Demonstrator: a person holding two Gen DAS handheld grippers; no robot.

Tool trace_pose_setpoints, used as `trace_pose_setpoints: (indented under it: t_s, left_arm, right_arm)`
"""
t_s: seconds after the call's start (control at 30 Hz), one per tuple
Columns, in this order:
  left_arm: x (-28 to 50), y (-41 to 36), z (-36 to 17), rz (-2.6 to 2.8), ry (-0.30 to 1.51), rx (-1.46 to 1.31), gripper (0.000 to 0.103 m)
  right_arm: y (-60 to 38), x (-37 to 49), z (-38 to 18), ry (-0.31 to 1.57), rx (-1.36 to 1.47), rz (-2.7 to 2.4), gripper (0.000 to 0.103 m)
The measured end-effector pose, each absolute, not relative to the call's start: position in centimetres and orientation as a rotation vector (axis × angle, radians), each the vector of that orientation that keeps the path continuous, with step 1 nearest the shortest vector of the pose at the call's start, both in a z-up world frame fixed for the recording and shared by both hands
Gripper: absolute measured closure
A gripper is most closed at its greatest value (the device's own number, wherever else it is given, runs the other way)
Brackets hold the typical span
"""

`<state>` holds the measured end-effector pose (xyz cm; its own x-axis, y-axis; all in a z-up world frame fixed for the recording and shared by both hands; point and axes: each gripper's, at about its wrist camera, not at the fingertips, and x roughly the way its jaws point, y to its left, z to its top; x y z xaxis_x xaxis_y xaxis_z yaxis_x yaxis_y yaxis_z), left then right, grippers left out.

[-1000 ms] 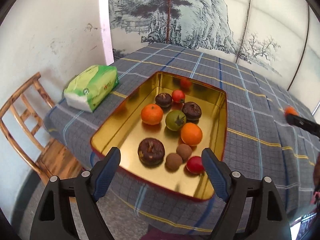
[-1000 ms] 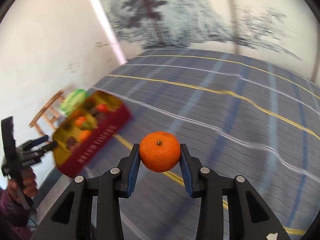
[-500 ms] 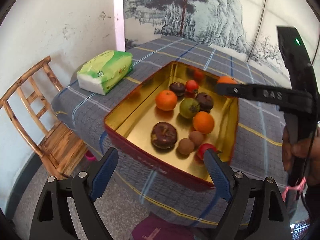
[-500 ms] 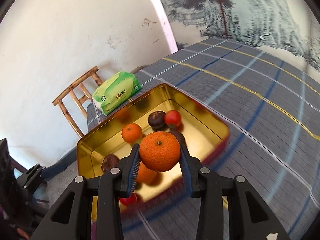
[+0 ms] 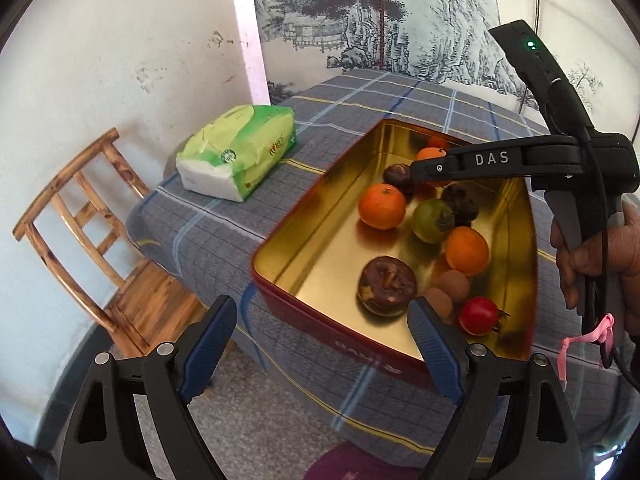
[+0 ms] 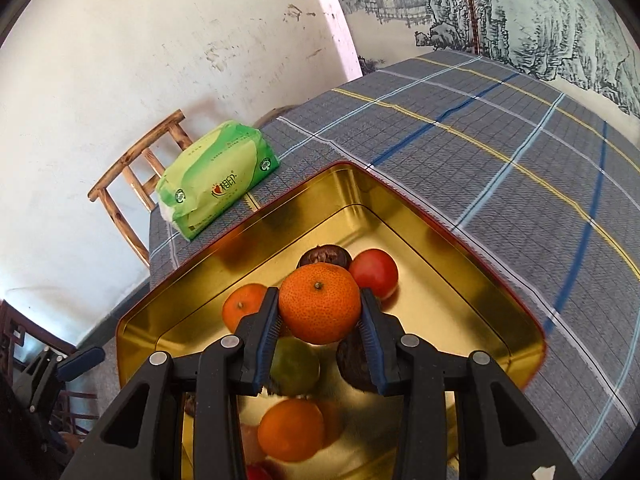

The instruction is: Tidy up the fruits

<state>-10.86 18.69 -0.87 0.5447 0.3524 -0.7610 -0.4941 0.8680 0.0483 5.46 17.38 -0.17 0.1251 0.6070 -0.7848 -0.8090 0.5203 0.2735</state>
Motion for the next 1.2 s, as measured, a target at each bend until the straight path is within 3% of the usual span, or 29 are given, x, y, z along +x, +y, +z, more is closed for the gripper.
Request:
trace_pose_setpoints:
  t_s: [0.47, 0.57, 0.73, 0.83, 0.87, 1.0, 1.2]
  left_arm:
    - [-10.9, 19.4, 0.5, 0.542, 0.791, -0.155, 0.016]
    - [-11.1, 19.2, 1.1, 0.535, 0.776, -0.152, 0.016]
    - [-12.3, 18.2, 4.1, 0.572, 0.663, -0.105, 0.016]
    - [-13.4, 17.9, 6.9, 0.558, 0.558, -0.108, 0.010]
    - [-13.6, 17.8, 8.0, 0.547, 0.528, -0.111, 0.005]
    - [-15.1, 16.9, 11.9, 0.509, 0.396, -0.092, 0.000]
    - [-16.6, 15.3, 16.9, 0.468, 0.266, -0.081, 0.000]
  right_arm:
    - [16.2, 3.7, 2.4, 0.865, -0.206, 1.052, 0.062]
    - [14.7, 1.7, 4.5, 0.761, -0.215, 1.046, 0.053]
    - [10.5, -2.6, 7.9, 0.539, -0.216, 0.948, 0.017]
    - [7.6, -5.3, 9.7, 0.405, -0.210, 0.866, 0.007]
    - [6.7, -5.9, 10.4, 0.371, -0.202, 0.844, 0.005]
    - [3.7, -7.8, 12.8, 0.270, -0.175, 0.797, 0.002]
    - [0.7, -8.9, 14.0, 0.232, -0.163, 0.754, 0.001]
